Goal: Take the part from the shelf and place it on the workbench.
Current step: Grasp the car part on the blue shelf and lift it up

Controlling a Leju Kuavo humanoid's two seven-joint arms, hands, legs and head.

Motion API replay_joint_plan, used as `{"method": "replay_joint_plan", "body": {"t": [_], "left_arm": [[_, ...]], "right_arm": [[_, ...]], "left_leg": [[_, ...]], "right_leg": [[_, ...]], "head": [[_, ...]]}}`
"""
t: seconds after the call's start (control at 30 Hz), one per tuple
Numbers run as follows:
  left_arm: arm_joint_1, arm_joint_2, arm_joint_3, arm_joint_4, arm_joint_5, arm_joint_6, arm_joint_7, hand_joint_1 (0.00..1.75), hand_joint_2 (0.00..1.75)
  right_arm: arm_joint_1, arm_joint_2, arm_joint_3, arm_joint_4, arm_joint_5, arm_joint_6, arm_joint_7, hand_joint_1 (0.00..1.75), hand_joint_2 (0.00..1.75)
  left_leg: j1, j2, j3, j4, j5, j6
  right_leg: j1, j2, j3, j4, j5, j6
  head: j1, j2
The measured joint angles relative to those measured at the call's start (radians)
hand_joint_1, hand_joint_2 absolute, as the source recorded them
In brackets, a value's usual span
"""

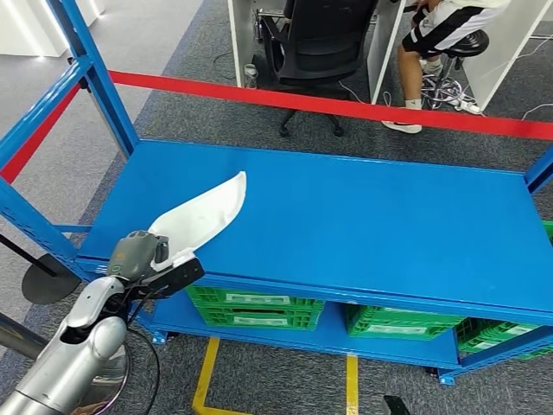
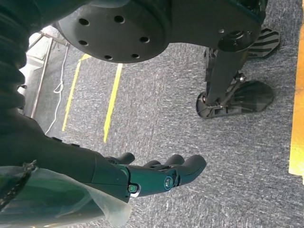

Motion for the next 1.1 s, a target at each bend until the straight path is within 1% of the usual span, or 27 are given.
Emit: {"method": "replay_joint_plan", "body": {"t": [0.37, 0.57, 0.7, 0.9, 1.0, 1.03, 1.1], "left_arm": [[0.045, -0.005, 0.020, -0.086, 0.037, 0.036, -0.059, 1.75, 1.75], [0.124, -0.033, 0.045, -0.189, 0.109, 0.108, -0.148, 1.75, 1.75], [0.165, -0.047, 0.050, -0.245, 0.123, 0.115, -0.163, 1.75, 1.75], [0.185, -0.052, 0.056, -0.282, 0.128, 0.118, -0.169, 1.75, 1.75], [0.212, -0.061, 0.060, -0.312, 0.153, 0.138, -0.211, 1.75, 1.75], [0.229, -0.066, 0.060, -0.332, 0.161, 0.148, -0.229, 1.75, 1.75], [0.274, -0.076, 0.058, -0.379, 0.170, 0.171, -0.259, 1.75, 1.75]], "right_arm": [[0.003, 0.000, -0.016, 0.000, 0.002, -0.004, 0.000, 0.00, 1.75], [0.010, 0.000, -0.033, 0.000, -0.002, -0.014, 0.000, 0.00, 1.75], [0.016, 0.000, -0.040, 0.001, -0.003, -0.016, 0.000, 0.00, 1.75], [0.018, 0.000, -0.047, 0.002, -0.004, -0.018, 0.000, 0.00, 1.75], [0.020, 0.000, -0.053, 0.003, -0.010, -0.024, 0.000, 0.00, 1.75], [0.022, 0.000, -0.055, 0.003, -0.013, -0.027, 0.000, 0.00, 1.75], [0.026, 0.000, -0.062, 0.005, -0.020, -0.033, 0.000, 0.00, 1.75]], "left_leg": [[0.000, 0.000, -0.001, 0.000, 0.000, 0.000], [0.000, 0.000, -0.001, 0.000, -0.001, 0.000], [0.000, 0.000, -0.001, 0.000, -0.002, 0.000], [0.000, 0.000, -0.001, 0.000, -0.001, 0.000], [0.000, 0.000, -0.001, 0.000, -0.001, 0.000], [-0.001, 0.000, -0.001, 0.001, -0.002, 0.001], [-0.003, 0.000, -0.001, 0.005, -0.005, 0.007]], "right_leg": [[0.000, 0.000, -0.001, 0.000, 0.000, 0.000], [0.000, 0.000, -0.001, 0.000, -0.001, 0.000], [0.000, 0.000, -0.001, 0.000, -0.001, 0.000], [0.000, 0.000, -0.001, 0.000, -0.001, 0.000], [0.000, 0.000, -0.001, 0.000, -0.001, 0.000], [-0.001, 0.000, -0.001, -0.001, -0.001, 0.001], [-0.004, 0.002, 0.000, -0.004, -0.001, 0.004]], "head": [[0.000, 0.000], [0.000, 0.000], [0.000, 0.000], [0.000, 0.000], [0.000, 0.000], [0.000, 0.000], [0.000, 0.000]]}}
